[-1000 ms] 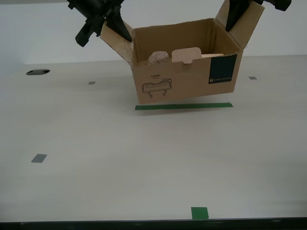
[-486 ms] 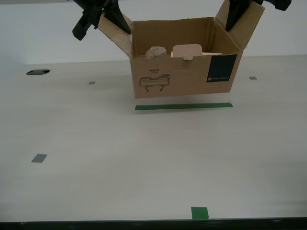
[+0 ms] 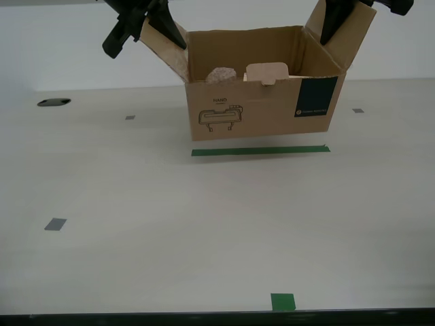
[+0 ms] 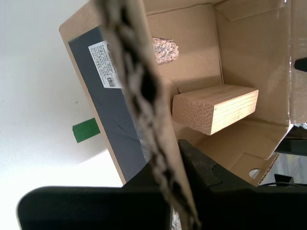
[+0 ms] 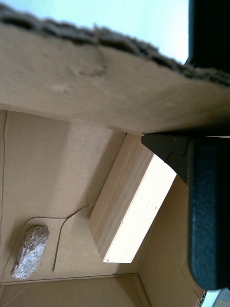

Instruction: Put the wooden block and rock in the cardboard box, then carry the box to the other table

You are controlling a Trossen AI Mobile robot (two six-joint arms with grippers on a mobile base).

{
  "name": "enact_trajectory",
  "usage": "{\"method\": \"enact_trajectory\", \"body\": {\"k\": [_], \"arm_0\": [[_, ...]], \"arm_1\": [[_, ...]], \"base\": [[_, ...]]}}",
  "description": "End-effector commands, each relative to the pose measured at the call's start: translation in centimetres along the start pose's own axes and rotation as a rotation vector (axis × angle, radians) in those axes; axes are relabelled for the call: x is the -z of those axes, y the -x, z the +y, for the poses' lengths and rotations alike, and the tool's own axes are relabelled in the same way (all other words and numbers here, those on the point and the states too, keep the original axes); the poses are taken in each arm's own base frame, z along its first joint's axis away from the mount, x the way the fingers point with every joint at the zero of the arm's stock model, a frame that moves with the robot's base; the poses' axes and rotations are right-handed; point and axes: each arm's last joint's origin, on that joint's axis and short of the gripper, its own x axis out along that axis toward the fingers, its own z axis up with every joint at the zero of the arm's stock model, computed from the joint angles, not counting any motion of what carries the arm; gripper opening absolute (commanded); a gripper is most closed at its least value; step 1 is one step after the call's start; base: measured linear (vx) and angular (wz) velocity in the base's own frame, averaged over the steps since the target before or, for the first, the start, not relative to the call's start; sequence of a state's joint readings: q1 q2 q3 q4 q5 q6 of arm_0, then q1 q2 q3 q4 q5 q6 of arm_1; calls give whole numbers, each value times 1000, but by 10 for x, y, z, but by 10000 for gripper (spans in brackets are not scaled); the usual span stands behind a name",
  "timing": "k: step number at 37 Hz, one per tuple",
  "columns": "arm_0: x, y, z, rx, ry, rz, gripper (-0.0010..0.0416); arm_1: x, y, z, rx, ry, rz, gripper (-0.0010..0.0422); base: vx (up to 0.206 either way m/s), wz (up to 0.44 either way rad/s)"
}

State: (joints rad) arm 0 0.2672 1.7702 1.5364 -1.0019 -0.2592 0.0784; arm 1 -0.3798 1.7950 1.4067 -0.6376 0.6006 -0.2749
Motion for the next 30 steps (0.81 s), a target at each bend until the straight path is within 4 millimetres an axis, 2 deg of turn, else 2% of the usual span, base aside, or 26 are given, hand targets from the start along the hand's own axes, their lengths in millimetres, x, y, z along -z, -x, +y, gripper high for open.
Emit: {"method": "enact_trajectory", "body": {"k": [1, 30], "arm_0": [[0, 1, 1, -1, 5, -6, -1], [0, 1, 1, -1, 5, -4, -1]], "arm_1": [[0, 0, -2, 14, -14, 4, -1], [1, 1, -1, 12, -17, 12, -1]], "base": [[0, 0], [0, 0]]}}
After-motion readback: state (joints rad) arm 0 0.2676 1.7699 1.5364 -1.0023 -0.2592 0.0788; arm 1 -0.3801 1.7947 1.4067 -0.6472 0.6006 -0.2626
